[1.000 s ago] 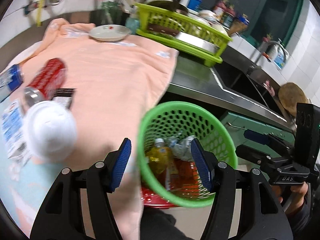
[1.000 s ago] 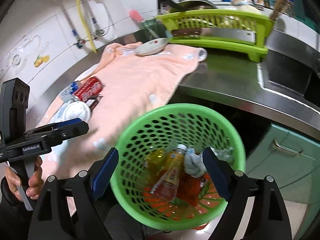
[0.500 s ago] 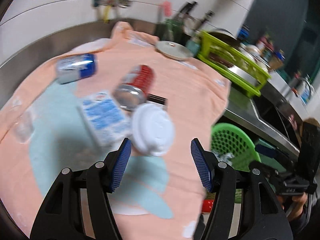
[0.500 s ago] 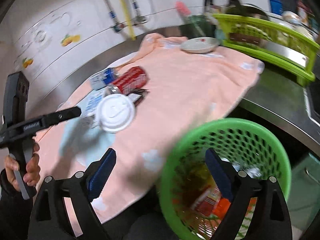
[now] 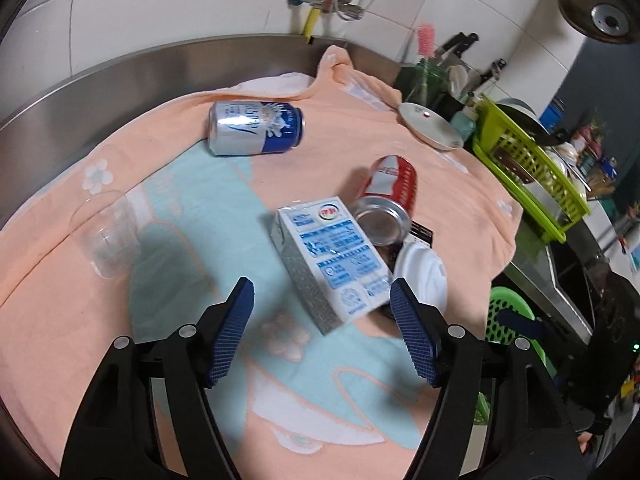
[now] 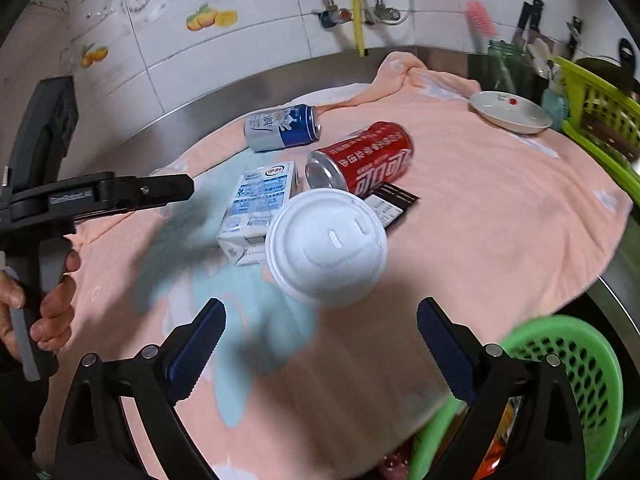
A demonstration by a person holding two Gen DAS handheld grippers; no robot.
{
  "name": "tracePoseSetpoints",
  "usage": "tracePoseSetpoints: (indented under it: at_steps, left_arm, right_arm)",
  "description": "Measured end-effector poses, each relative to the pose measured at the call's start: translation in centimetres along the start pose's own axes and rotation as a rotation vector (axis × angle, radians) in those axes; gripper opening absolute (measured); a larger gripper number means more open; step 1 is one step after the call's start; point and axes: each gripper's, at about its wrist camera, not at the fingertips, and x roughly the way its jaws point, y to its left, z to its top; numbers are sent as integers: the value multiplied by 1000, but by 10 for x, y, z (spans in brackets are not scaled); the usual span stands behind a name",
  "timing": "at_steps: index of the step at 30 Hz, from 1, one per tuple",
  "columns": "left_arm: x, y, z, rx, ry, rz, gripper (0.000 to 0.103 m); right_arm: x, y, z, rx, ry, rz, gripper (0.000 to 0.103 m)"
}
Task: Collect trash
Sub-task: 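Move the left tool to the milk carton while the right tool approaches the white lid, then grasp the Yili milk carton with the left tool while the right tool grasps the white lid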
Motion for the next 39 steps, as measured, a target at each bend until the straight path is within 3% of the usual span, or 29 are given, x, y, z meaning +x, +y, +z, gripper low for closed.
tracePoseSetpoints:
  at_steps: [17,39]
  left_arm:
    - [35,-1,19,-34,57,9,77]
    - [82,-25,33,-33,127,83,79]
  right_arm:
    - [57,-7,24,-19,60,5,94]
    - [64,-11,22,-5,47,19,89]
